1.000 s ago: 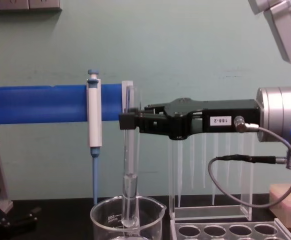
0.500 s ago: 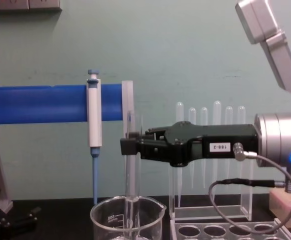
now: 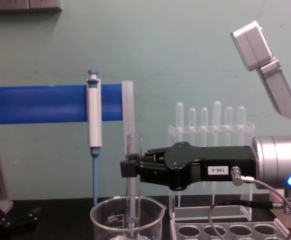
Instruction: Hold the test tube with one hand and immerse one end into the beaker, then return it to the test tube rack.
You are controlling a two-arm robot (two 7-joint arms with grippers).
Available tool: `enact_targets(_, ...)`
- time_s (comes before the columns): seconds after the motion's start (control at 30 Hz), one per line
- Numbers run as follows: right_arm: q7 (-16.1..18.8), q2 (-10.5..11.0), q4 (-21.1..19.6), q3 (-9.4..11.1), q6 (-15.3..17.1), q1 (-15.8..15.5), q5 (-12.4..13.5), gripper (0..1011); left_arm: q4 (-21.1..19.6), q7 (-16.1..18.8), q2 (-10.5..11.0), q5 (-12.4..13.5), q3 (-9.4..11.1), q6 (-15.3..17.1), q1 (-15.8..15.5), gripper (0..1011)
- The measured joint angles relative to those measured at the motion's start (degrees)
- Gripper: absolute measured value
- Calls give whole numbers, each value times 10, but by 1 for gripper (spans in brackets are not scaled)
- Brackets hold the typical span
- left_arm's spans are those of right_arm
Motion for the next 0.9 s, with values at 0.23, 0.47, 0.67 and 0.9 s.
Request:
enact_targets(0.23,0,-2,4,2,-4,-3,-4,224,0,0,0,0,0,0,0,1000)
enact_targets(0.47,0,-1,3,2,-3,-3,-4,224,0,0,0,0,0,0,0,1000)
enact_targets(0.67,0,-1,3,2,-3,-2,-3,224,0,0,0,0,0,0,0,1000)
enact_targets(0.9,0,-1,2,2,-3,-2,-3,224,0,0,0,0,0,0,0,1000)
